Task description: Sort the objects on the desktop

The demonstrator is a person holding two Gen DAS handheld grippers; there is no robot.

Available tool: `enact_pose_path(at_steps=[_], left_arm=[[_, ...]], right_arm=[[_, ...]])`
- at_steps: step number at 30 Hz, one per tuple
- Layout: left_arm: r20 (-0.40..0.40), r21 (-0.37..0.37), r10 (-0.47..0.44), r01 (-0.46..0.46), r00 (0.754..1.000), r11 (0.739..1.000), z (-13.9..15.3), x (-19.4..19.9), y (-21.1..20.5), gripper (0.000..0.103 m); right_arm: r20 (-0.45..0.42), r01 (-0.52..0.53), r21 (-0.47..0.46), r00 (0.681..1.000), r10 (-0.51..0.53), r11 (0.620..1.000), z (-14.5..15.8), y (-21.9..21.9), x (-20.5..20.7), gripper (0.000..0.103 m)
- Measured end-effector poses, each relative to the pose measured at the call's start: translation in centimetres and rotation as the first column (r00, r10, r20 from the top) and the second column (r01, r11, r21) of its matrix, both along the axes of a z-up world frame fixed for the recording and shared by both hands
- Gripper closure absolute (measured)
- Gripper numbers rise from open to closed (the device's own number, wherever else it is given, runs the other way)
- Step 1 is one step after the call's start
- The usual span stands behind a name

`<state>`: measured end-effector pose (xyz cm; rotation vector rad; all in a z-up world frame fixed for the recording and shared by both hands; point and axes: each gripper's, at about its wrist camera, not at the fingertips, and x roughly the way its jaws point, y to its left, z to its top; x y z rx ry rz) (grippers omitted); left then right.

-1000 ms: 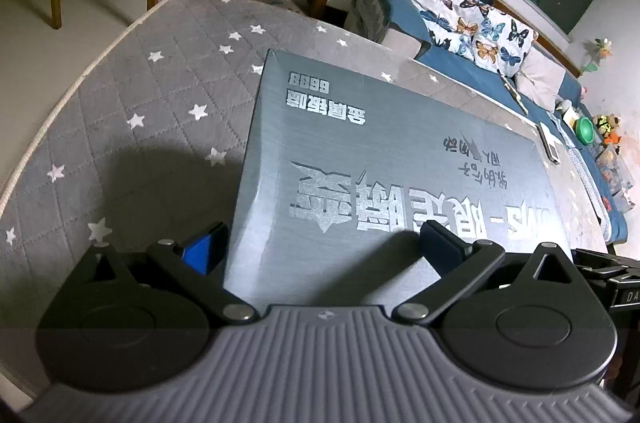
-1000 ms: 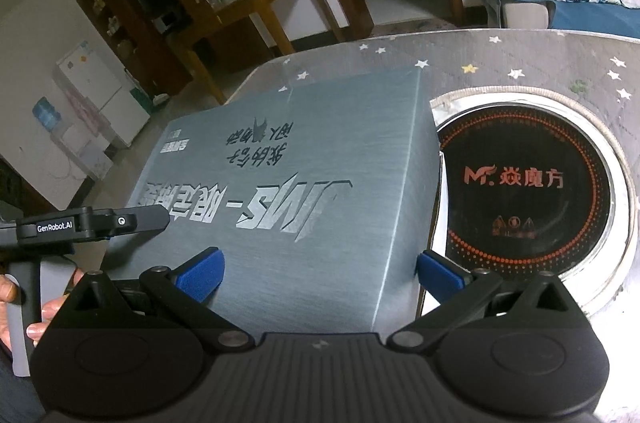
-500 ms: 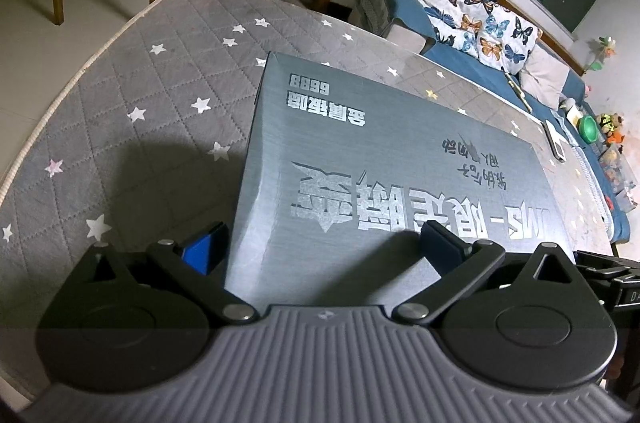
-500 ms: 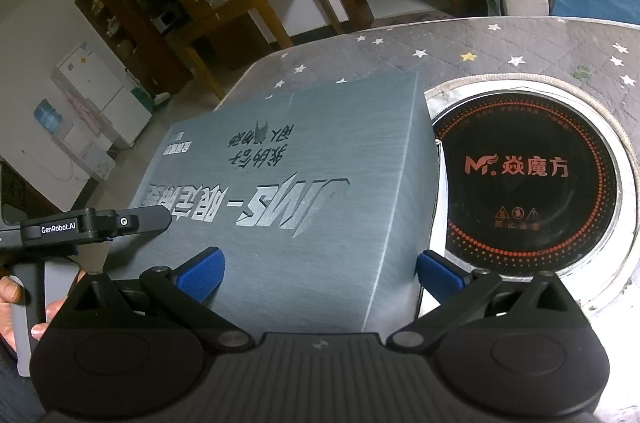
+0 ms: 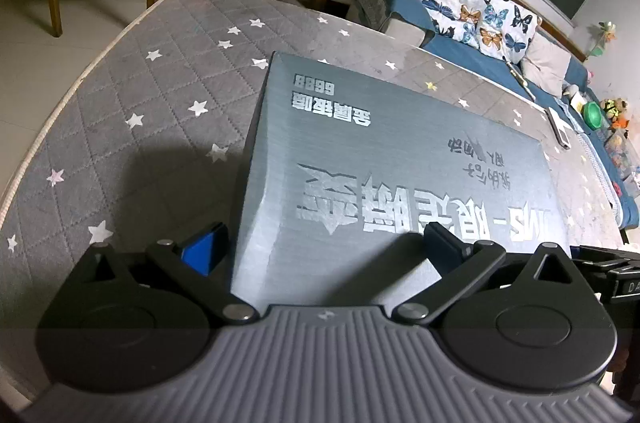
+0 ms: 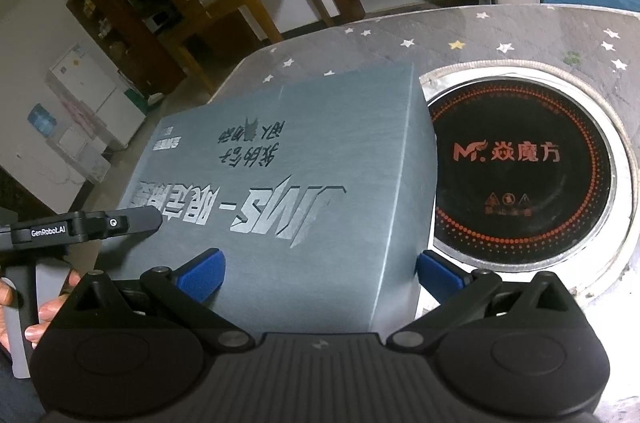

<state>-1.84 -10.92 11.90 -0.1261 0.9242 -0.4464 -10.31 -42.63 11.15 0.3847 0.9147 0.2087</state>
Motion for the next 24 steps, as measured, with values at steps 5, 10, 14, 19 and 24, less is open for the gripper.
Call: enact_pose_path(at_steps=[5,10,14,19,24], left_arm=[[-0.020,-0.005,0.003,-0.003,1.000,1.000,-0.8,0.3,0.6,0.001],[-0.040,-0.001,0.011,-0.011,0.999,1.000,-1.6,1.0,0.8,0.001],[-0.053,-0.005,0.016,-0.017,0.998,1.000,-2.2,1.6,1.1,0.001],[-0.050,-0.006,0.017,-0.017,0.999,1.000,-2.9,2.0,1.4,0.001],[-0.039,0.000,0.018,-0.018,0.999,1.000,-3.5,2.3,1.2,0.001]], right_arm=[[-0.004,0.002,-0.004,1.000,-0.002,1.000,-0.3,0.0,0.1,0.000],[-0.008,0.005,-0.007,1.000,-0.005,1.000,-0.6,-0.1,0.3,0.000],[-0.008,0.008,-0.013,1.000,-0.008,1.000,-0.9,-0.1,0.5,0.000],[-0.007,0.021,0.000,1.000,-0.021,1.000,-1.2,-0.3,0.6,0.000],[-0.005,0.041,0.029,0.999,-0.041,0.999,-1.4,-0.8,0.6,0.000]])
